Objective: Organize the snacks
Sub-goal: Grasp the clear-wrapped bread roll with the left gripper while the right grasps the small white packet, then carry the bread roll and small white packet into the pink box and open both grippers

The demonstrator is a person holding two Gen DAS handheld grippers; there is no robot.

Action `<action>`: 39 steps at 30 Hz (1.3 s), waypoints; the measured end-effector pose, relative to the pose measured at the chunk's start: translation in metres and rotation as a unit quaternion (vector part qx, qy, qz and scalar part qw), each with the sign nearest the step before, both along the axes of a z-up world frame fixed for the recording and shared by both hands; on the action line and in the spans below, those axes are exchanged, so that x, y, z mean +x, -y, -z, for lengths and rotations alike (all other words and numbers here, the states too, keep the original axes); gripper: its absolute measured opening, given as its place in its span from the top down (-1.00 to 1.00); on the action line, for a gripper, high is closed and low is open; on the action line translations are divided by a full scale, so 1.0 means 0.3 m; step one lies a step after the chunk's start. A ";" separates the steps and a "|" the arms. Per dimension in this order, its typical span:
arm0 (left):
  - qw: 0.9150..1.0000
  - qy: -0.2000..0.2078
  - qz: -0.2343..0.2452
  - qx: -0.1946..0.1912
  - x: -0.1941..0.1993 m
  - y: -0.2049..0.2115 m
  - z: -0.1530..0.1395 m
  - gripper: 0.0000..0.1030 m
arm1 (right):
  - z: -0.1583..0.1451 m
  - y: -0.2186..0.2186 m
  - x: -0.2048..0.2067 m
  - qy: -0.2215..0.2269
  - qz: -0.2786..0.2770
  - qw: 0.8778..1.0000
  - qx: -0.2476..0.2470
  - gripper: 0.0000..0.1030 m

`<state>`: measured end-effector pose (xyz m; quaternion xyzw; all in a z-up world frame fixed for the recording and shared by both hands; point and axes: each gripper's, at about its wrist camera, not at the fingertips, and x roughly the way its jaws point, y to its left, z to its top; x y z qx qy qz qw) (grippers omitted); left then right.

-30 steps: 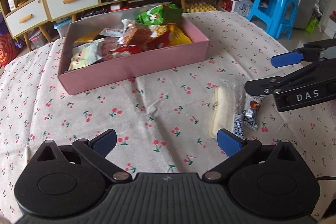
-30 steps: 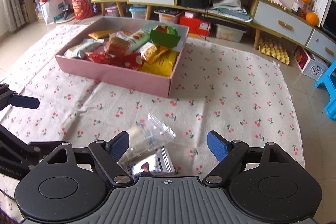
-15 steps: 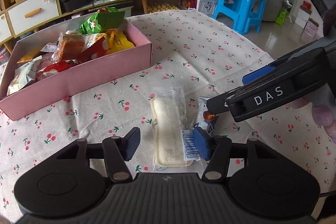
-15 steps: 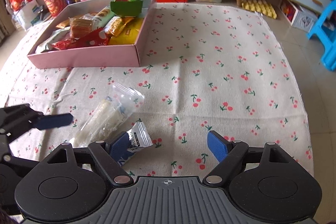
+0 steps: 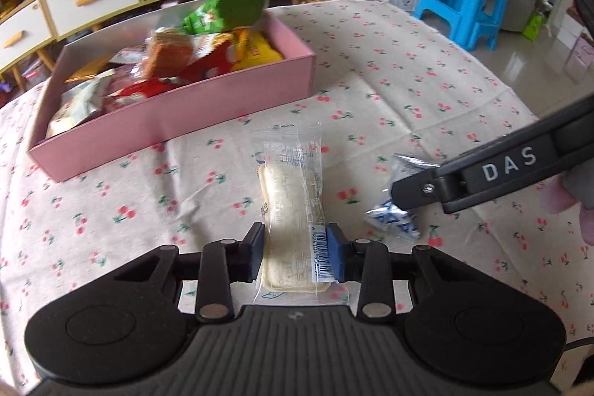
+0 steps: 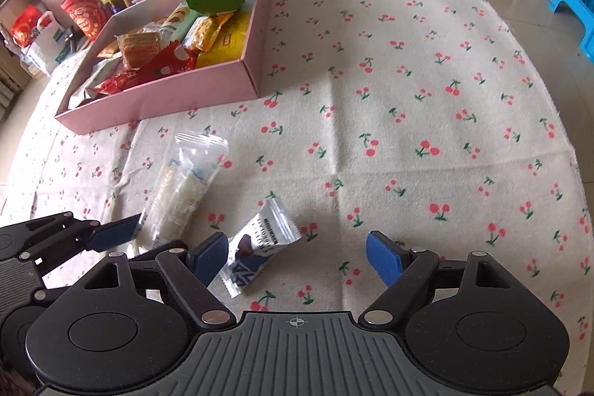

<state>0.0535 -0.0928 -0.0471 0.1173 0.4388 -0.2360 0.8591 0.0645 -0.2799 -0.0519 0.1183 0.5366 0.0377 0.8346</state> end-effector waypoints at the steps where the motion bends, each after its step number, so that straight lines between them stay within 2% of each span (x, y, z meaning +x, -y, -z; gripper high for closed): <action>1: 1.000 0.001 -0.008 0.005 0.002 -0.011 -0.001 0.37 | 0.000 -0.007 0.000 0.000 -0.001 1.000 0.000 -0.62; 7: 0.999 0.000 -0.044 0.017 0.008 -0.070 -0.015 0.38 | 0.001 -0.046 0.004 -0.009 0.000 1.000 0.016 -0.54; 10: 0.999 0.003 -0.050 0.021 0.009 -0.085 -0.016 0.37 | 0.002 -0.062 0.009 -0.010 0.007 1.000 0.015 -0.52; 13: 0.999 0.002 -0.051 0.020 0.012 -0.093 -0.014 0.37 | 0.001 -0.071 0.014 -0.008 0.013 1.000 0.008 -0.41; 23: 0.999 -0.001 -0.054 -0.001 0.034 -0.091 -0.003 0.21 | -0.001 -0.129 0.021 0.014 -0.003 0.999 -0.041 0.13; 25: 0.999 0.002 -0.054 -0.002 0.037 -0.089 -0.001 0.21 | -0.001 -0.137 0.018 0.018 -0.007 0.999 -0.043 0.21; 27: 0.999 0.004 -0.053 -0.002 0.037 -0.086 0.001 0.21 | -0.002 -0.143 0.016 0.020 -0.011 0.999 -0.039 0.41; 29: 0.999 0.005 -0.053 -0.006 0.039 -0.088 0.001 0.22 | -0.003 -0.146 0.018 0.019 -0.013 0.999 -0.034 0.49; 33: 0.998 0.007 -0.055 -0.007 0.042 -0.095 -0.001 0.37 | -0.005 -0.146 0.017 0.018 -0.014 0.999 -0.026 0.55; 39: 0.998 -0.006 -0.068 -0.014 0.049 -0.110 -0.014 0.43 | -0.008 -0.136 0.018 0.012 -0.009 1.000 -0.009 0.57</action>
